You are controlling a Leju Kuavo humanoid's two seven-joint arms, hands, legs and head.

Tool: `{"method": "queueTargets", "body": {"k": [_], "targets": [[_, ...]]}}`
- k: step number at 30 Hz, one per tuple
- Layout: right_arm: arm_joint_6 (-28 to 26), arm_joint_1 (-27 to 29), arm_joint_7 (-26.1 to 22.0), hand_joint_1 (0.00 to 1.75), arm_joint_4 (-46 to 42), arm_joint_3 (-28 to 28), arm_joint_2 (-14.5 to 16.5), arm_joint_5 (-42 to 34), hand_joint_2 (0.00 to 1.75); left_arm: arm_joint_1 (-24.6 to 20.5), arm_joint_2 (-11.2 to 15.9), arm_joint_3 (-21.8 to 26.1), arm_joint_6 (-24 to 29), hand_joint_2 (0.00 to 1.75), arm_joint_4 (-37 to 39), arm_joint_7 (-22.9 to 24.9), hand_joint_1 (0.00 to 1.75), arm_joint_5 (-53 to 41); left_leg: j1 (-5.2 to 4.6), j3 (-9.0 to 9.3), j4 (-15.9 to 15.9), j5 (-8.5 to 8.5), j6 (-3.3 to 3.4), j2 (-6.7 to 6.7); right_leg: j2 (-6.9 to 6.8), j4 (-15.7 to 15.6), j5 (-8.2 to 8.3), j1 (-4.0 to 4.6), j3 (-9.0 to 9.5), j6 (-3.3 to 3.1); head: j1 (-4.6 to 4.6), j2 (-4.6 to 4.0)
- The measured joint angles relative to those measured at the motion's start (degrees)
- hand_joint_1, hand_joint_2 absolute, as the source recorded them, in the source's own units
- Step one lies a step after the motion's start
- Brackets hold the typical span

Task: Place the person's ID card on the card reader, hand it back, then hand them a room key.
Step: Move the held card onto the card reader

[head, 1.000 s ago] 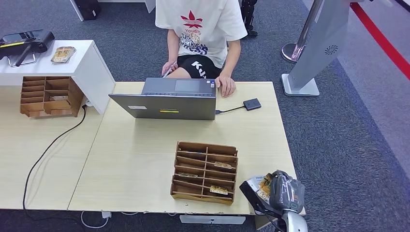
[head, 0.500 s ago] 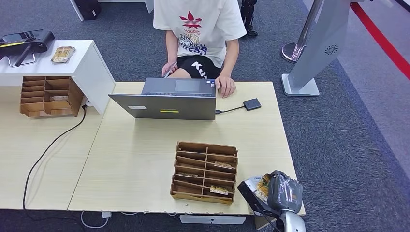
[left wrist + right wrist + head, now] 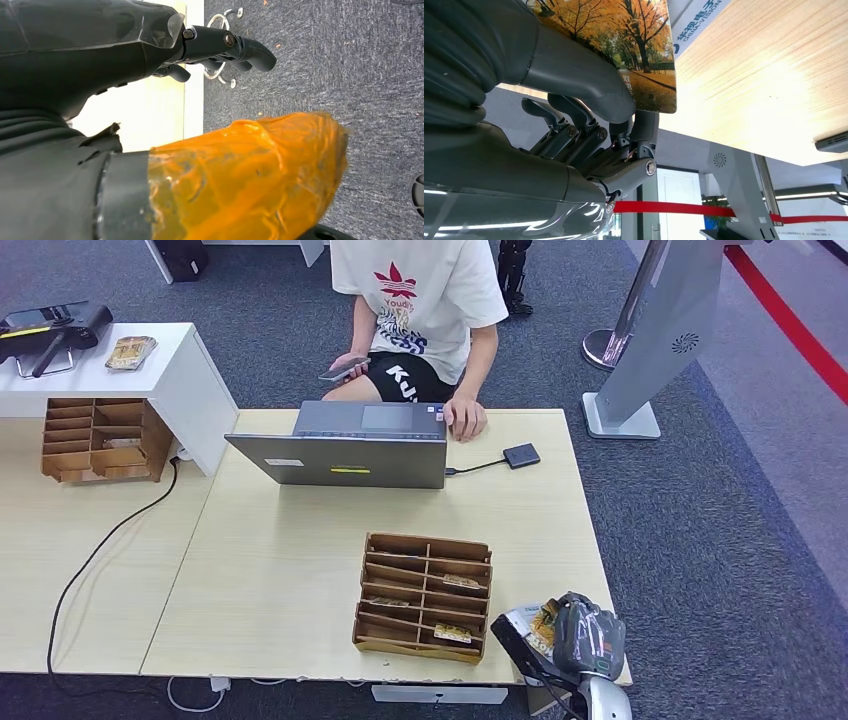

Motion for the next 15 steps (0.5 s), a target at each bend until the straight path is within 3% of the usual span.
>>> {"method": "queueTargets", "body": {"k": [15], "targets": [[0.09,0.11,0.30,1.75,-0.19,0.14,0.00,-0.03,1.75,0.00,0.00,-0.01,0.14,0.00,0.00,0.00,0.00,0.72,0.00,0.00,0.00,0.00,0.00,0.00,0.00,0.00,0.00,0.00,0.00,0.00,0.00,0.00]]}}
